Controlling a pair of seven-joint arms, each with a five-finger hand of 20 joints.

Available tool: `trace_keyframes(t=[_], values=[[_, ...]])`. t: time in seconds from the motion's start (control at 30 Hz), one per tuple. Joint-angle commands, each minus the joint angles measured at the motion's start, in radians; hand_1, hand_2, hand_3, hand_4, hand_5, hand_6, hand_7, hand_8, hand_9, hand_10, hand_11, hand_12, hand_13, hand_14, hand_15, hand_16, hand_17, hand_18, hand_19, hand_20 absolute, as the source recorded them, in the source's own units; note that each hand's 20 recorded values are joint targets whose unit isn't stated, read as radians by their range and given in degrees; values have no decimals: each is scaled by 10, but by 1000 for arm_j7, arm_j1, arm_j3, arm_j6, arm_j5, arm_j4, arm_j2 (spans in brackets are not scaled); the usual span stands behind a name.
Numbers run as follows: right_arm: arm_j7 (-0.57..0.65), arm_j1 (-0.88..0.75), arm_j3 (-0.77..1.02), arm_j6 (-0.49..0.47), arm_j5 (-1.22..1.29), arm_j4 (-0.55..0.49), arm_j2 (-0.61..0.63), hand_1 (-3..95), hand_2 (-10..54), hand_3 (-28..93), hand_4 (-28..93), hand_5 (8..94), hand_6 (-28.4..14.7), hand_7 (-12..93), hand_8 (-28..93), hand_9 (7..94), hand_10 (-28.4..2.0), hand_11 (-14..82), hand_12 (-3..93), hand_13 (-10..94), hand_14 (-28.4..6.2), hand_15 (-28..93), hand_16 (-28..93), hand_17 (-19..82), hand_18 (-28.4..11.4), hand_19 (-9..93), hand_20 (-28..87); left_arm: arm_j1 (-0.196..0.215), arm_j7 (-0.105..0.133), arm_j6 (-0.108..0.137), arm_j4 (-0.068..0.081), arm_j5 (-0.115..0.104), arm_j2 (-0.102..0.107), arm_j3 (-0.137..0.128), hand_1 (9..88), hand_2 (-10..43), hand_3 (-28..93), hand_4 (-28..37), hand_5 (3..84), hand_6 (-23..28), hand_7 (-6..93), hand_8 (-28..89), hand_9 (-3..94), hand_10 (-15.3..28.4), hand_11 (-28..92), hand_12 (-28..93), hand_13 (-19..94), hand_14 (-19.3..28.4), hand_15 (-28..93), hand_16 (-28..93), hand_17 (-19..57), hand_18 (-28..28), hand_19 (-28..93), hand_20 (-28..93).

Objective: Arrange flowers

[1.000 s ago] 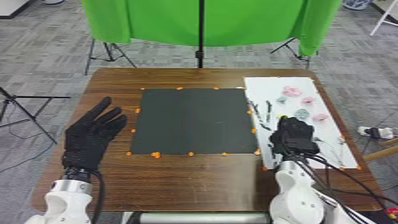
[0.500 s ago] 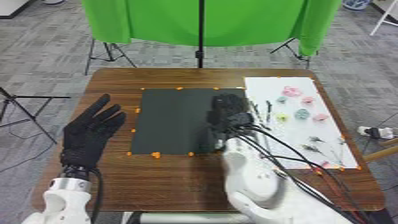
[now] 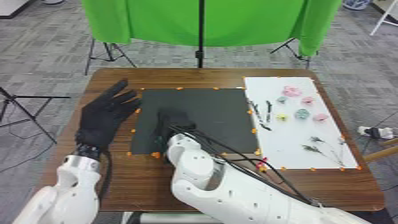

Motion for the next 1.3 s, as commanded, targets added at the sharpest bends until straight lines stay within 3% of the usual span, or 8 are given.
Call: trace_keyframes(t=[0.03, 0.33, 0.47, 0.83, 1.03, 1.13, 1.17, 1.3], values=[[54, 0, 18, -86, 21, -2, 19, 519, -95, 767, -273, 896, -50, 300, 131, 851, -129, 628, 241, 788, -128, 814, 202, 434, -253, 932, 694, -136, -110, -47, 40, 26, -70, 27, 255, 74, 794, -211, 395, 95, 131, -97, 373, 204, 248, 111, 273, 274, 535, -83, -85, 283, 578, 37], [137, 11, -24, -37, 54, -2, 28, 466, -95, 763, -272, 910, -26, 329, 85, 877, -128, 670, 241, 801, -132, 837, 197, 446, -257, 932, 713, -202, -203, -104, 86, 40, -111, 52, 254, 74, 795, -211, 396, 95, 131, -97, 374, 204, 248, 112, 272, 275, 534, -83, -85, 282, 578, 37], [132, 6, -22, -6, 74, -8, 25, 422, -30, 743, -282, 927, 1, 255, -105, 886, -114, 654, 245, 803, -129, 834, 201, 452, -255, 932, 713, -192, -207, -102, 82, 39, -114, 51, 254, 73, 796, -211, 396, 95, 131, -97, 373, 205, 247, 112, 272, 275, 533, -83, -86, 282, 578, 37], [132, 8, -16, 9, 97, -7, 26, 420, 13, 580, -283, 900, 21, 146, -126, 896, -105, 611, 248, 795, -127, 817, 203, 446, -254, 932, 703, -193, -207, -106, 85, 38, -116, 51, 255, 73, 797, -211, 396, 96, 130, -97, 374, 205, 248, 113, 271, 277, 533, -82, -85, 282, 578, 37], [52, -38, 39, -6, 50, -20, 4, 415, 9, 532, -283, 880, 17, 136, -125, 890, -107, 590, 245, 788, -129, 813, 201, 438, -251, 932, 698, -112, -149, -47, 34, 30, -91, 24, 256, 74, 795, -212, 397, 96, 131, -97, 373, 205, 248, 113, 272, 275, 535, -82, -86, 282, 578, 37], [-12, -44, 52, 4, -39, -24, -5, 402, 9, 530, -283, 880, 16, 136, -124, 891, -107, 587, 242, 789, -128, 811, 198, 438, -251, 932, 696, -11, -24, 25, -27, 5, -45, -3, 256, 75, 795, -211, 397, 96, 131, -97, 374, 205, 248, 113, 272, 275, 535, -82, -85, 282, 578, 37], [0, -44, 45, 17, -45, -38, 10, 391, 8, 540, -283, 888, 13, 138, -124, 896, -107, 588, 240, 793, -127, 811, 195, 442, -252, 932, 697, -1, -39, 14, -28, 10, -56, -19, 255, 74, 795, -211, 397, 96, 131, -97, 374, 206, 249, 113, 272, 276, 535, -82, -85, 282, 578, 37], [-5, -66, 69, 51, -104, -86, 60, 339, 5, 593, -282, 921, 6, 157, -120, 908, -105, 595, 238, 806, -129, 814, 189, 462, -255, 932, 710, 78, 1, 43, -60, 0, -59, -59, 255, 75, 795, -210, 397, 96, 131, -97, 374, 205, 251, 113, 272, 276, 535, -82, -85, 282, 579, 37]])
